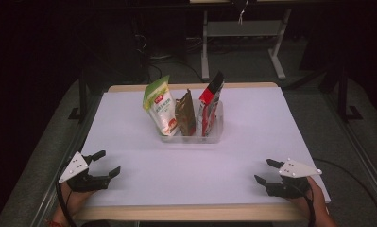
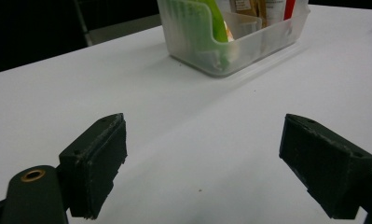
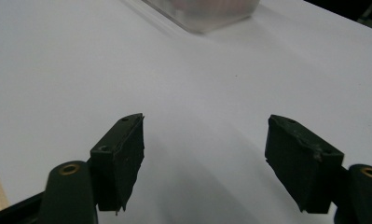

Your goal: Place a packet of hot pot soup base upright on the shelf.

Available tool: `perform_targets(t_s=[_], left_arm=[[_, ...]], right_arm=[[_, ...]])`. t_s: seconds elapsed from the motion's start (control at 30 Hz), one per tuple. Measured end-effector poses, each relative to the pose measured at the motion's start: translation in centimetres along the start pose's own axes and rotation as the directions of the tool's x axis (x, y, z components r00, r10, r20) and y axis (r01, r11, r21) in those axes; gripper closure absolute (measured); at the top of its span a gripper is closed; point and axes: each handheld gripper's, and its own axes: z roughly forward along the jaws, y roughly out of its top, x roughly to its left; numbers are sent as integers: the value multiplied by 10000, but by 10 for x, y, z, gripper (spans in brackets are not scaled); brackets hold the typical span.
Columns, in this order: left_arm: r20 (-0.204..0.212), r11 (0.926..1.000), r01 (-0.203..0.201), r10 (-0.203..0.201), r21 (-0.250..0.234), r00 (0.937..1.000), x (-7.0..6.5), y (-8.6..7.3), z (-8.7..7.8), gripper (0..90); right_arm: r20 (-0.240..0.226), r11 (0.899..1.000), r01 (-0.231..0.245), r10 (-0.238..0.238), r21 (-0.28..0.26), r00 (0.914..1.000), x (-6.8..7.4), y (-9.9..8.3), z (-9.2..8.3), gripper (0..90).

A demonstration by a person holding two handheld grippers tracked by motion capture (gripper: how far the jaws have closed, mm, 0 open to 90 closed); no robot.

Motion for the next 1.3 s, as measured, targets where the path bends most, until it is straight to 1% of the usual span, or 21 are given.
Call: perform_targets(t_s=[0.1, 0.17, 0.2, 0.3, 0.47, 0.57, 0.73, 0.83, 0.97, 1.0, 1.17, 1.3], left_arm=[[42, 9999, -112, 112, -3, 9999, -1, 1, 0, 145], [90, 10000, -72, 72, -16, 9999, -2, 2, 0, 145], [52, 9999, -117, 117, -32, 9999, -2, 2, 0, 145], [16, 9999, -42, 42, -131, 10000, -1, 2, 0, 145], [27, 10000, -88, 88, -39, 10000, -1, 3, 2, 145], [78, 10000, -81, 81, -10, 9999, -1, 2, 3, 145], [56, 10000, -88, 88, -27, 9999, -1, 2, 2, 145], [74, 10000, -49, 49, -44, 10000, -1, 3, 2, 145], [94, 9999, -114, 114, -3, 9999, -1, 3, 4, 145], [78, 9999, -133, 133, 33, 9999, -1, 3, 4, 145], [98, 9999, -123, 122, 95, 9999, -2, 2, 5, 145], [96, 9999, -139, 138, 62, 9999, -3, 3, 5, 145]], right_arm=[[-24, 10000, -34, 34, 9, 10000, 1, 0, -1, 275], [-18, 10000, -46, 46, 6, 10000, 3, 0, -1, 275], [-39, 10000, -23, 23, 8, 10000, 4, 0, -1, 276], [-51, 10000, 6, -6, 0, 10000, 4, 0, -1, 275], [-77, 10000, -3, 3, -28, 10000, 4, 0, -1, 272], [60, 10000, 22, -22, -94, 10000, 3, 0, -2, 268], [82, 9999, -70, 71, -157, 9999, 2, 0, -4, 260], [70, 9997, -44, 46, -253, 10000, 2, 1, -5, 259], [54, 9992, -78, 81, -398, 10000, 2, 1, -6, 260], [-2, 9987, -180, 180, -475, 9998, 1, 1, -6, 260], [-16, 9966, -293, 292, -764, 9996, -1, 1, -9, 260], [27, 9961, -320, 324, -818, 9995, -1, 1, -10, 259]])
